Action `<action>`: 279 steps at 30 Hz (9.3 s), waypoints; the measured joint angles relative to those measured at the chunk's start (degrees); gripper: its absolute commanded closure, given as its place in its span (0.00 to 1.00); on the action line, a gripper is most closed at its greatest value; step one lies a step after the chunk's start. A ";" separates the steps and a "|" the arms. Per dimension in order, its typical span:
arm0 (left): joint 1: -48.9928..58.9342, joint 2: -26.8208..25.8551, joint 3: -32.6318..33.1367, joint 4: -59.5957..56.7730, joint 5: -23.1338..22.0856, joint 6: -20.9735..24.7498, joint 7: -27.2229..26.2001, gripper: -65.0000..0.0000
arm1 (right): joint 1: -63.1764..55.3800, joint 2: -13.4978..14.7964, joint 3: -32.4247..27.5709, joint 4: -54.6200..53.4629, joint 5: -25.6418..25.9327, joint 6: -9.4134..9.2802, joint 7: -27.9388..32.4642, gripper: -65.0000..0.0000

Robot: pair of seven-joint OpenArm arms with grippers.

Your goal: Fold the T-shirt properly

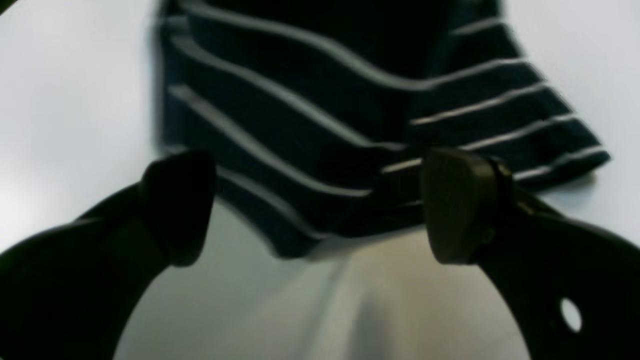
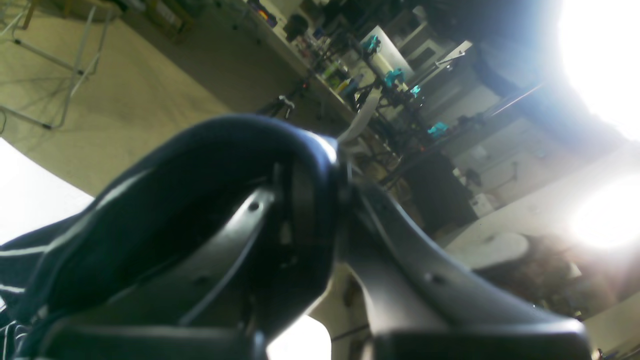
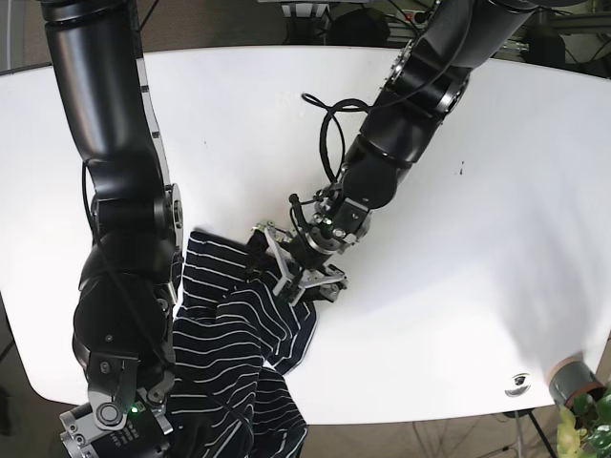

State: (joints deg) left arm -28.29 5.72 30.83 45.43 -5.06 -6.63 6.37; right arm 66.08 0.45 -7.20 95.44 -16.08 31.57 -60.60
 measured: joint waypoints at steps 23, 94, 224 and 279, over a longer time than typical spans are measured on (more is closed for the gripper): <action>-6.40 2.47 1.05 -24.87 -0.74 0.22 -18.73 0.96 | -2.23 0.07 0.15 0.00 0.39 0.00 0.09 0.96; 23.93 -27.45 -57.18 41.55 -0.42 -25.44 35.58 1.00 | -61.05 -3.02 39.71 12.76 19.89 -8.26 7.80 0.96; 35.85 -21.31 -66.79 51.23 -1.33 -29.79 35.08 0.35 | -68.22 -0.68 16.87 -4.24 1.09 -8.68 22.95 0.76; 5.42 -25.49 -57.46 -1.86 -3.06 -26.53 23.87 0.30 | -67.04 -0.68 18.91 2.56 9.70 -8.68 22.49 0.97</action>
State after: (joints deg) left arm -22.87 -19.77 -26.63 43.57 -8.12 -33.17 30.24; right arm -0.95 -0.23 11.70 98.00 -6.37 22.90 -38.11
